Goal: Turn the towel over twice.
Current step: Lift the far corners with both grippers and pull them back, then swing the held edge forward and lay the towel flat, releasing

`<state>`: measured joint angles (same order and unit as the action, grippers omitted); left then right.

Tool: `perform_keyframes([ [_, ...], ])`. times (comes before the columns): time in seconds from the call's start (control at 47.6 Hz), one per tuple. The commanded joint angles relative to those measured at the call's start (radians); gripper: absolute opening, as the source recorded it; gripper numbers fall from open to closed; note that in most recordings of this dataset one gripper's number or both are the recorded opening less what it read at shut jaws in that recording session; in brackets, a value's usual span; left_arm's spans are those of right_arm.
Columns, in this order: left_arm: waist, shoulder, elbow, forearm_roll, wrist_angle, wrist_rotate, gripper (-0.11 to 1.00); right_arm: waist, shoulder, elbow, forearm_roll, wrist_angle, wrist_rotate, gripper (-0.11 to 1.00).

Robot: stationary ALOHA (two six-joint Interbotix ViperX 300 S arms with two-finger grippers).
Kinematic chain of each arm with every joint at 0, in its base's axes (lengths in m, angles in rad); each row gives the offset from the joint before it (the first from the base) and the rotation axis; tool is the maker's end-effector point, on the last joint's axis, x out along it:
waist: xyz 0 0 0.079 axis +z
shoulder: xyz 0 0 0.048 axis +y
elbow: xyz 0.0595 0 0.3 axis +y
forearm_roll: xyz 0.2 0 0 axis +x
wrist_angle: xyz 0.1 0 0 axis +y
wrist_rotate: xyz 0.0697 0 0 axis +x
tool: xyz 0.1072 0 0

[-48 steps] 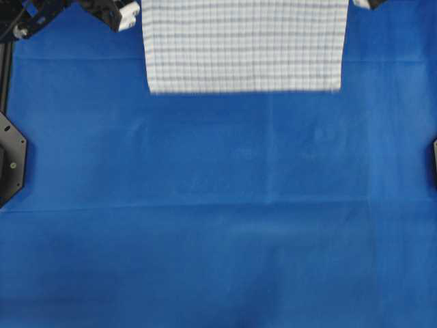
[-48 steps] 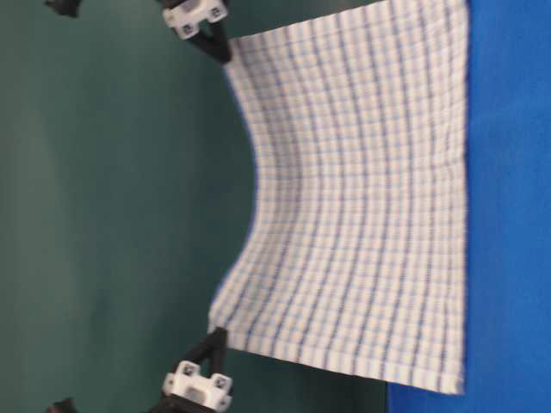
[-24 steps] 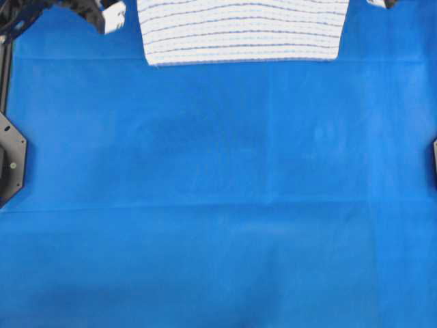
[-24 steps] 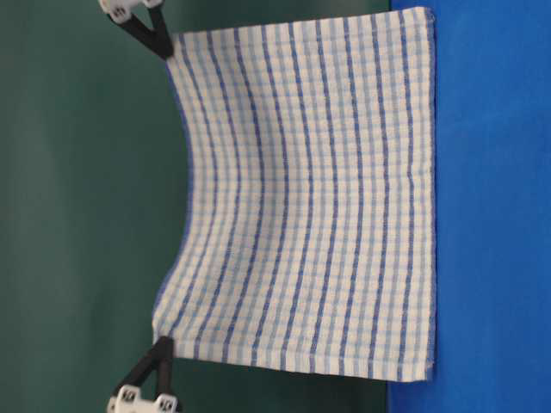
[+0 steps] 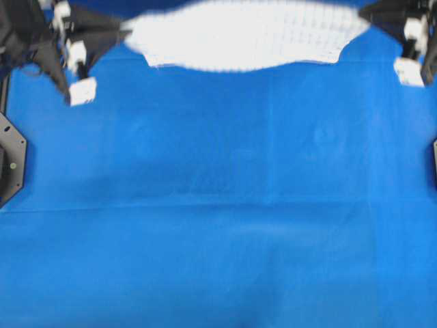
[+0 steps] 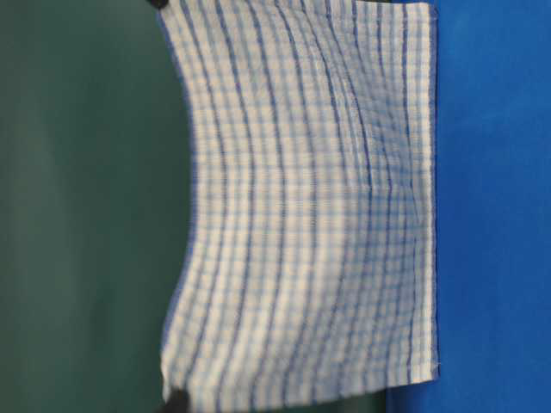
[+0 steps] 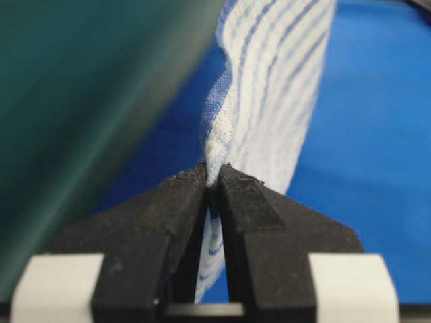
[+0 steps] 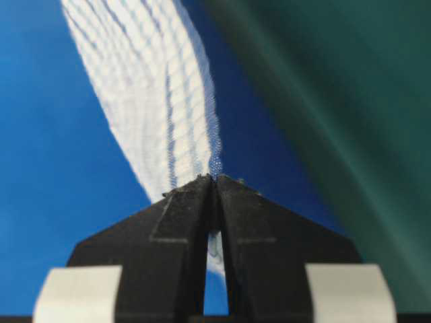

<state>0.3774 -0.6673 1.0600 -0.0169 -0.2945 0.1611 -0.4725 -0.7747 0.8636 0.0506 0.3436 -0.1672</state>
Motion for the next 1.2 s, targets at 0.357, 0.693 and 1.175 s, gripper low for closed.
perform_keyframes([
  [0.357,-0.265,-0.032,0.14,-0.002,0.141,-0.012,0.04,0.255,0.018,0.193,0.023,0.029,0.21,0.06],
  [0.693,-0.46,0.117,0.163,-0.002,0.123,-0.144,0.04,0.492,0.123,0.241,0.023,-0.057,0.379,0.06],
  [1.175,-0.552,0.393,0.121,-0.003,0.048,-0.252,0.04,0.672,0.408,0.229,0.023,-0.249,0.497,0.06],
])
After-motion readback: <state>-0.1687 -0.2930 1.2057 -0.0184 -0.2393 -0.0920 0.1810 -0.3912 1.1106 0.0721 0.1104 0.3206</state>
